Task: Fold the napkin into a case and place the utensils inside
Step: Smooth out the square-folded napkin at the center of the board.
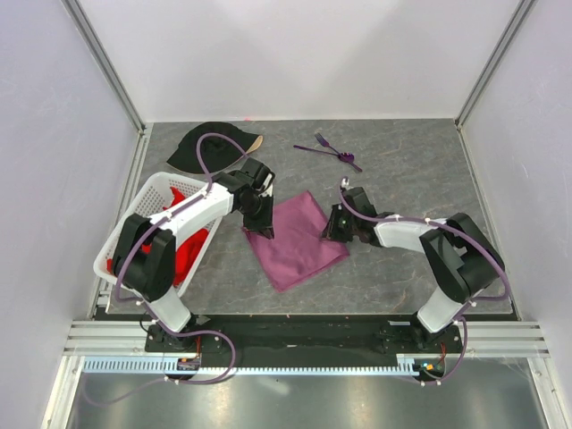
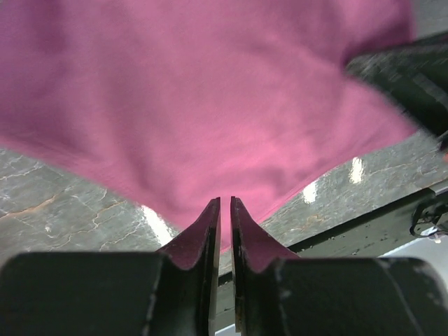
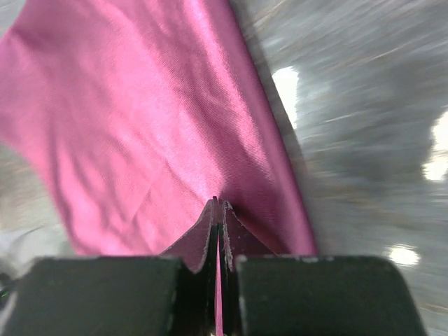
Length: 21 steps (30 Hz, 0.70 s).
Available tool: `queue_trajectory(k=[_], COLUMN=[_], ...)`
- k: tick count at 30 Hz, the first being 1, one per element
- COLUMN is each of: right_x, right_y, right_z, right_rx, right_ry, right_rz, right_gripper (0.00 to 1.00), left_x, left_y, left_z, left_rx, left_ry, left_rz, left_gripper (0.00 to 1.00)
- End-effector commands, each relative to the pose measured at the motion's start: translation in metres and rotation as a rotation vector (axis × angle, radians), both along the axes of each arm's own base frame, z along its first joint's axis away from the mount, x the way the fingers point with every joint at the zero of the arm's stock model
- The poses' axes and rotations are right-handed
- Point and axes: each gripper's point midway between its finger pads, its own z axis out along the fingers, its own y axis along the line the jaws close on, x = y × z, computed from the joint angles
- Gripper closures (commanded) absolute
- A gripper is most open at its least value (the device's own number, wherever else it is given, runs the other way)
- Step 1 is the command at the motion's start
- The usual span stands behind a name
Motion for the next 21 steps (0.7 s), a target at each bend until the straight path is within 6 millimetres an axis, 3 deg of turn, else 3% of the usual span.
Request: queue_trajectory(k=[1,3,8,11,15,21], right_x=[0.003,0.009,-0.005,-0.019,-0.034,-0.032], right_y=[-0.044,-0.035,-0.023,-0.028,-0.046,-0.074], right_z=[-0.003,0.018,0.053,0.052,0.036,0.002], right_rx=[-0.278,-0.251,-0.222,-0.208,-0.243,-0.329], right_ry=[-0.028,-0.057,-0.087,-0.059,-0.039,0.002], right_rz=[0.081,0.122,0.131,0.113,0.077,0.022], right_gripper=[0.96,0.87,0.71,0.7,0.81,0.9], left_x=[0.004,0.005,0.008,0.005,0.001,0.017], left_y=[-0.008,-0.016,-0.034,-0.036,-0.032,-0.019], left_z=[0.014,0.01,0.002,-0.006,-0.007,0.004], left_rx=[-0.073,-0.105,-0.178,-0.182,-0.178,-0.174], left_ry=[-0.04,-0.022,0.019,0.032,0.018,-0.018], left_rz=[0.017,0.002,0.004,0.007,0.017,0.031], left_gripper=[0.81,0.8,0.82,0.82,0.82,0.75])
